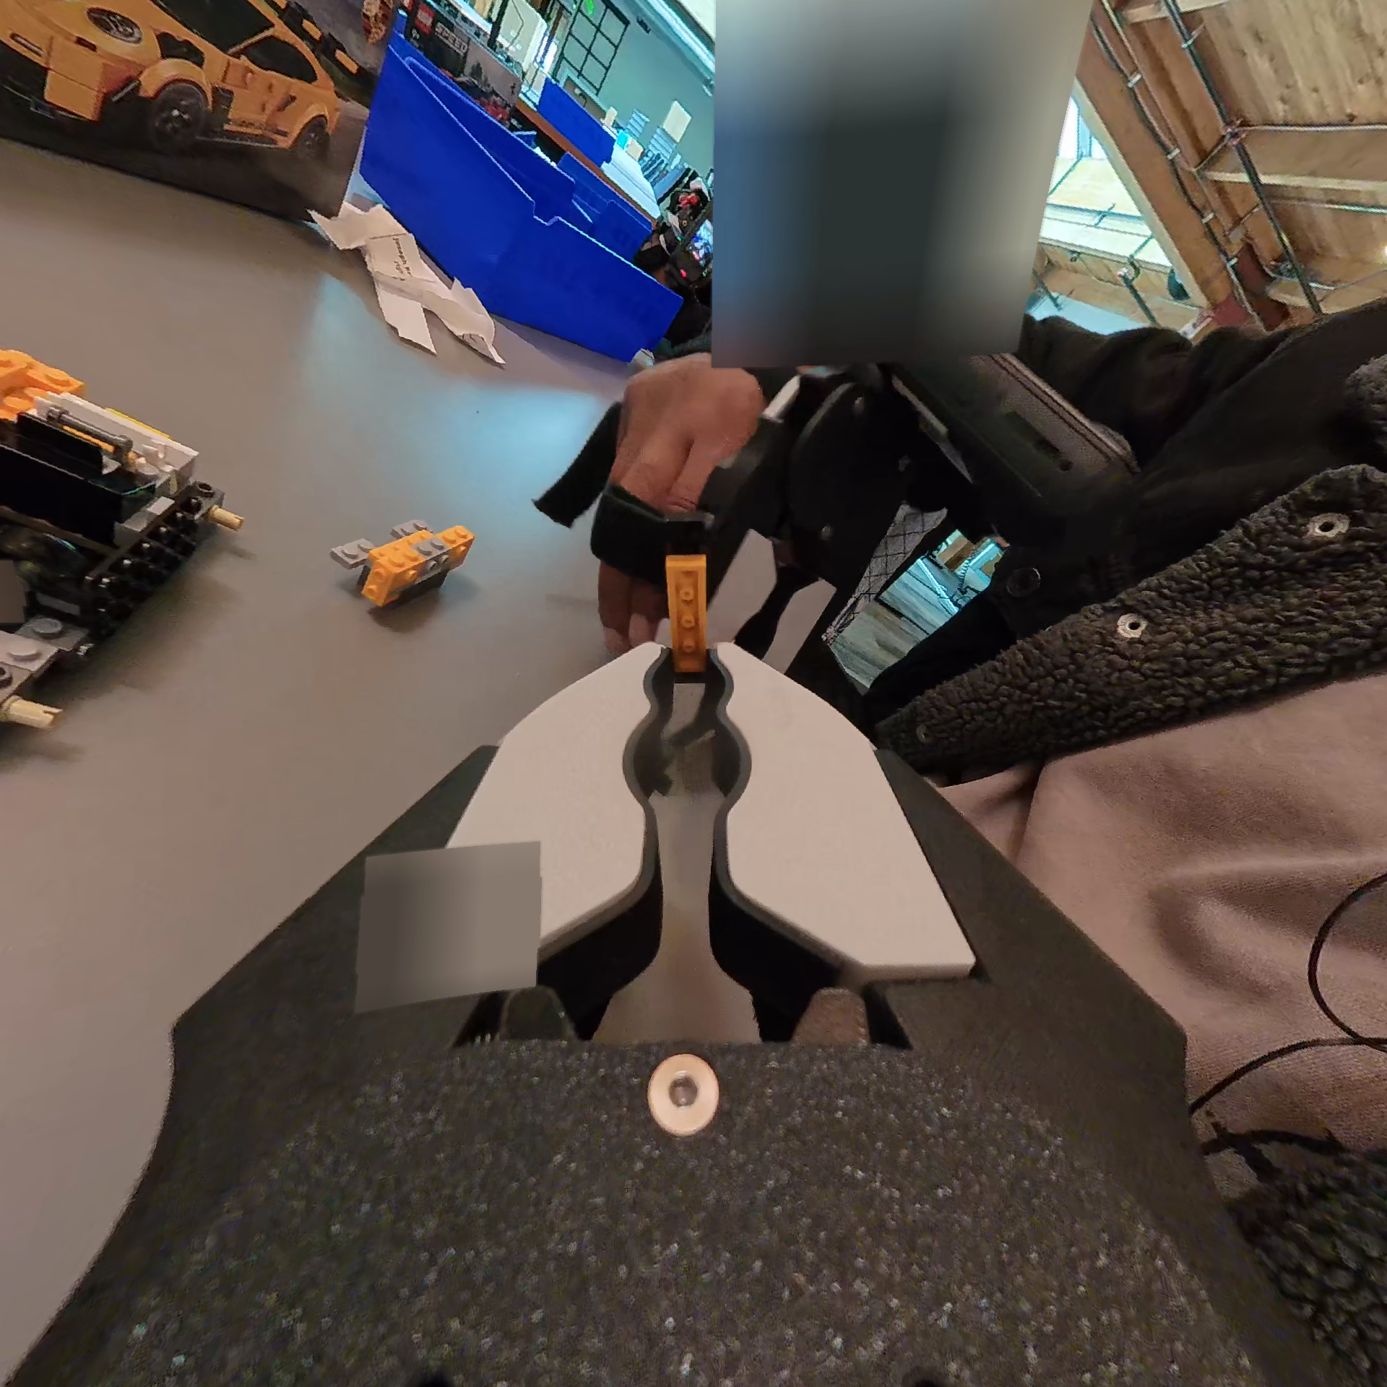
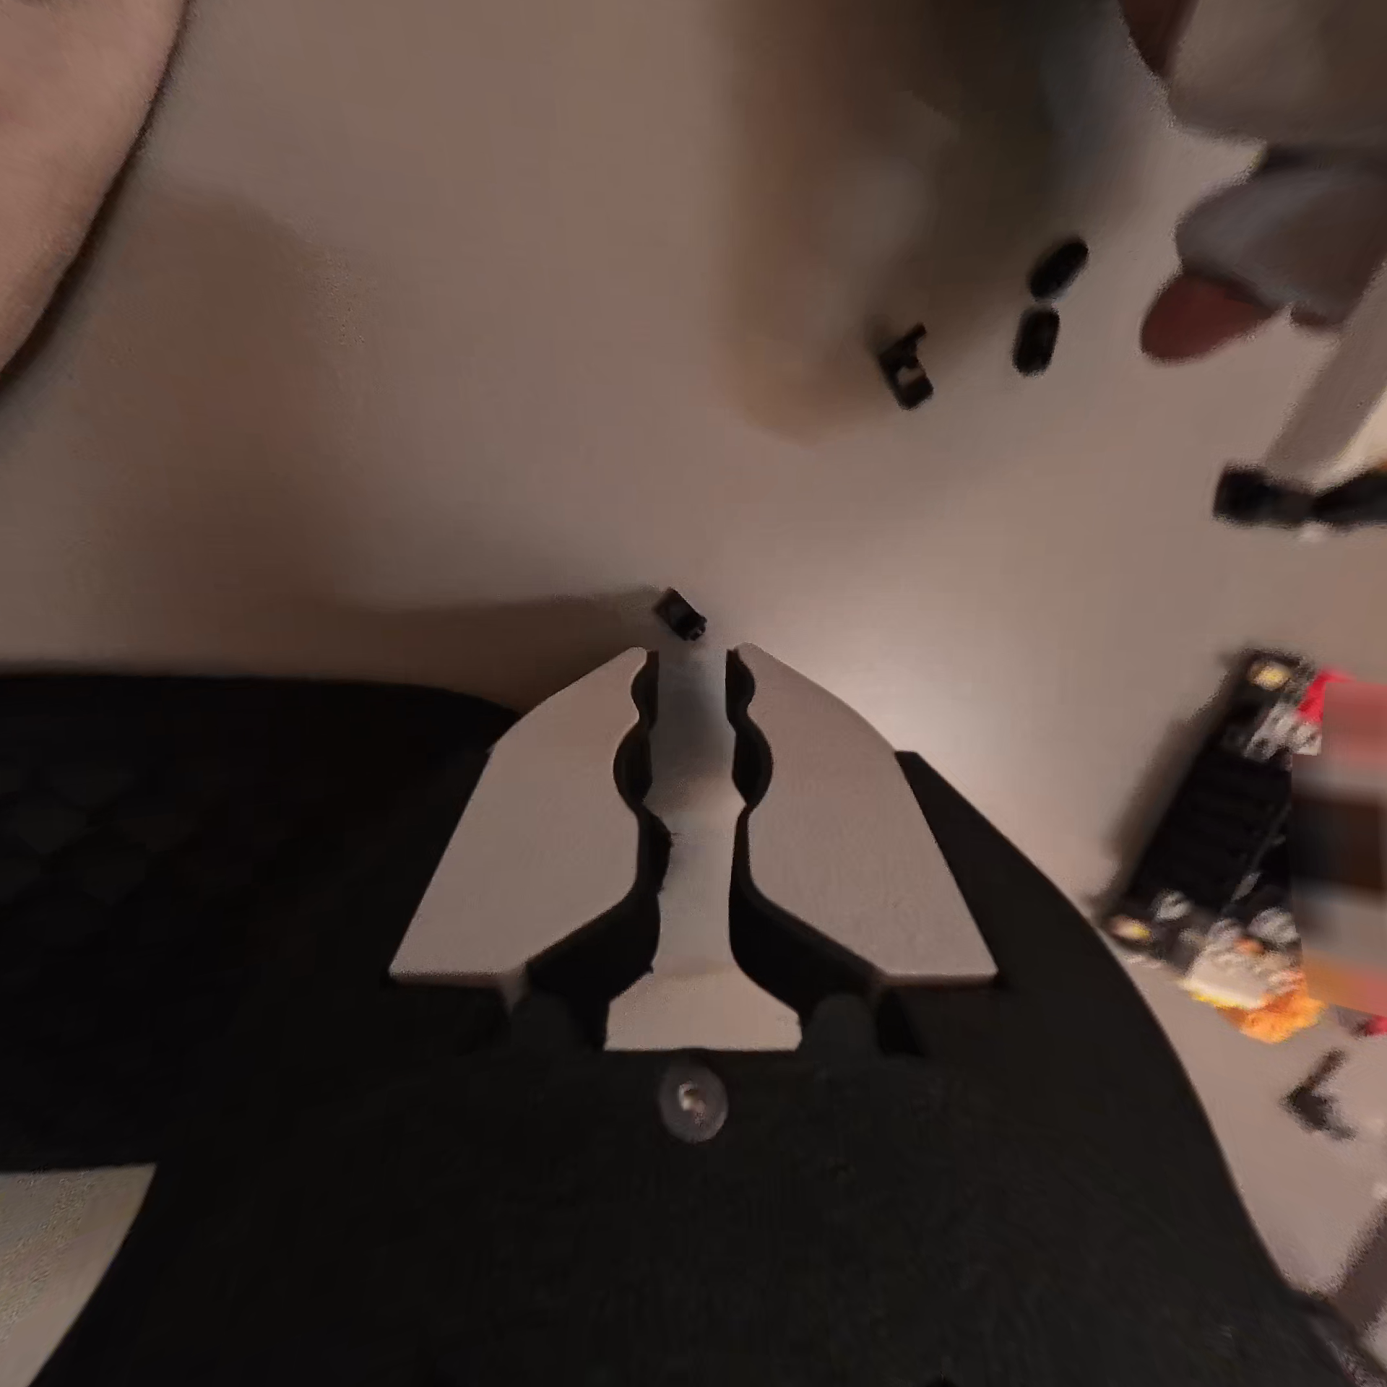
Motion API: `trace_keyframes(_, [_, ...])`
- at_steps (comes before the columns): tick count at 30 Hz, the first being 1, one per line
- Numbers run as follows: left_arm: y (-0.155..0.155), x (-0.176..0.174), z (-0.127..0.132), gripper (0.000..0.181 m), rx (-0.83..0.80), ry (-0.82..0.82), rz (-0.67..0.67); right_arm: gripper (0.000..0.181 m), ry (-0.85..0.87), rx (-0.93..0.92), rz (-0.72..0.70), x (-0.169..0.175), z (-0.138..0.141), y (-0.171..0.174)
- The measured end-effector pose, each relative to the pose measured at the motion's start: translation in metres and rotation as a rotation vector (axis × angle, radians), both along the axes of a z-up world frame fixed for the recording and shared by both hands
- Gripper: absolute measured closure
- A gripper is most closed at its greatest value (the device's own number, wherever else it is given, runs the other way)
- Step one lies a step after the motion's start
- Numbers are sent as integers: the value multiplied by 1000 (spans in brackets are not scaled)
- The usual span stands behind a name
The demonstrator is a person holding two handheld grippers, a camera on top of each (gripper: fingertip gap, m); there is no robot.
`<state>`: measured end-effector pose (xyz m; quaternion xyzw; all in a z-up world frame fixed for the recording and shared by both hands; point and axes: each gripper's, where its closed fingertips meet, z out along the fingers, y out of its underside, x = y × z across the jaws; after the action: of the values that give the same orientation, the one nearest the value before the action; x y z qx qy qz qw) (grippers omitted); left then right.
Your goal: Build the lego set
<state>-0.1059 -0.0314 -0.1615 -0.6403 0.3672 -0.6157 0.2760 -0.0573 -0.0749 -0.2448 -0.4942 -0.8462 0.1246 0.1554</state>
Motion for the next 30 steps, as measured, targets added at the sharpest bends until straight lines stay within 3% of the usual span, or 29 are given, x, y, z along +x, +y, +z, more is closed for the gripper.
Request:
trace_keyframes(4, [0, 0, -1, 174, -2, 3, -3, 164, -80, 225, 286, 0, -1, 3])
trace_keyframes(7, [1, -1, -1, 174, 2, 4, -4, 161, -131, 281, 418, -3, -4, 1])
trace_keyframes(15, [0, -2, 0, 173, 4, 2, -15, 161, -194, 232, 520, -8, -13, -4])
trace_keyframes(17, [0, -2, 0, 174, 4, 1, -16, 173, -206, 215, 501, -6, -14, -3])
trace_keyframes(20, [-1, -2, 1, 173, 5, -2, -18, 173, -167, 160, 380, -4, -14, -2])
trace_keyframes(23, [-2, -2, 4, 174, 10, -17, -22, 173, -34, -27, 97, -2, -10, -3])
trace_keyframes(27, [-4, -3, 14, 173, 41, -66, -18, 174, 401, -434, -405, -19, 36, 10])
trace_keyframes(30, [-5, -3, 21, 174, 40, -110, -15, 174, 702, -629, -632, -21, 72, 30])
